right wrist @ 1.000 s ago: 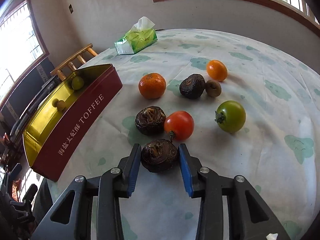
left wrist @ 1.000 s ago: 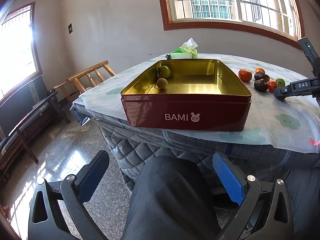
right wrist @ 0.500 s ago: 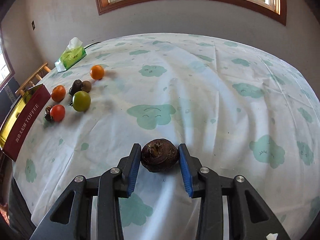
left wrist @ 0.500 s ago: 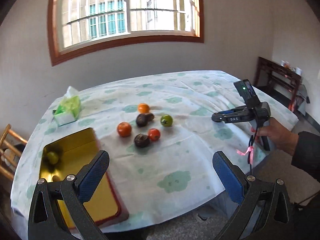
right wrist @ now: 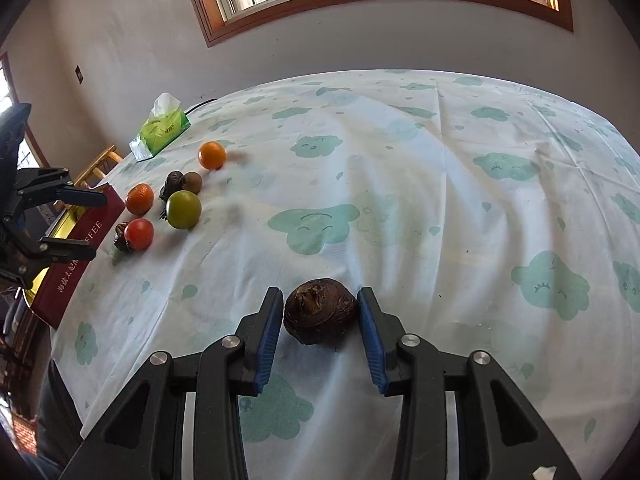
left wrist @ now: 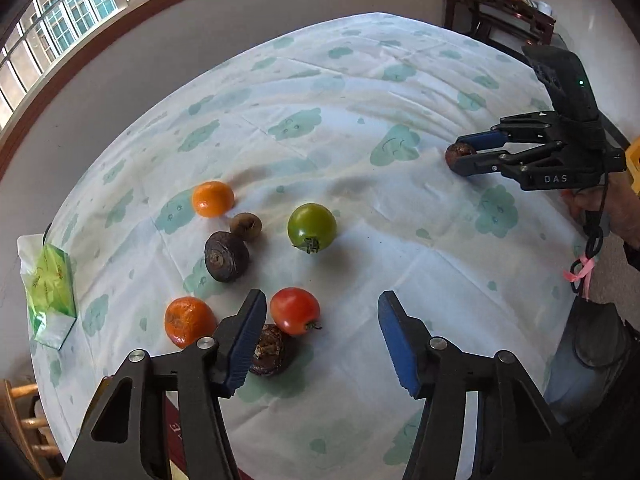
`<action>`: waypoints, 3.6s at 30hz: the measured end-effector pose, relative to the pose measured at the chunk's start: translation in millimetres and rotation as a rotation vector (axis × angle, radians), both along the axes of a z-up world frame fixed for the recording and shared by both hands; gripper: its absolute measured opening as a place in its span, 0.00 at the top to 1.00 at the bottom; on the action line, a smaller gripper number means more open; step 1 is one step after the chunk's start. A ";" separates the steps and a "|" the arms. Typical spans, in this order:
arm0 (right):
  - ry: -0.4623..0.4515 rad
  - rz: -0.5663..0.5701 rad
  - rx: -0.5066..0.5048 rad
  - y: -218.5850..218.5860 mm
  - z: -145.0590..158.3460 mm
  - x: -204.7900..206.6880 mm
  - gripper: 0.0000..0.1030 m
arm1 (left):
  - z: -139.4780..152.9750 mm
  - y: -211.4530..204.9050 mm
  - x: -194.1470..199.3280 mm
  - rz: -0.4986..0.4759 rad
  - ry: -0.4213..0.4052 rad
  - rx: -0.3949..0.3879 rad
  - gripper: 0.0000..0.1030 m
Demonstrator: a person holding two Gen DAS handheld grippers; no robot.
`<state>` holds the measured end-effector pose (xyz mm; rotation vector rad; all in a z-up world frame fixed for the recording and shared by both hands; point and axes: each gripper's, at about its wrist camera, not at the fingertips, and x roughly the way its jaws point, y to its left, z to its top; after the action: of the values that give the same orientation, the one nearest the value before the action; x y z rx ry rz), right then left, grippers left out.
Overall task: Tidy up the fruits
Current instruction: 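Grasp the red tomato with the left gripper while the right gripper holds the dark fruit, then lower the red tomato into the tin and open the left gripper, then carry the dark fruit into the tin and open the right gripper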
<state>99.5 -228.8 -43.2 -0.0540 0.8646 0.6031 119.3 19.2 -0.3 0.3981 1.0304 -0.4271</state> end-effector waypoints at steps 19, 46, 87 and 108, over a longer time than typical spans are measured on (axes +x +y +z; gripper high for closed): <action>0.006 0.007 -0.007 3.4 -1.3 0.9 0.65 | 3.8 -7.7 -17.8 0.253 -0.069 -0.093 0.67; -0.028 -0.003 -0.071 12.7 -1.6 -5.8 0.65 | 25.9 102.6 -152.5 0.790 -0.279 0.048 0.67; -0.038 -0.006 -0.096 18.8 -2.1 -7.6 0.64 | -21.8 163.2 -147.1 0.950 -0.192 0.089 0.64; -0.057 0.053 -0.005 38.9 30.3 -29.1 0.65 | 16.0 144.6 -207.4 1.055 -0.413 0.001 0.40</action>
<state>70.4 -189.9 -12.8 -0.0984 0.8118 0.6462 -88.1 163.8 15.6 -0.0920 0.7070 0.5839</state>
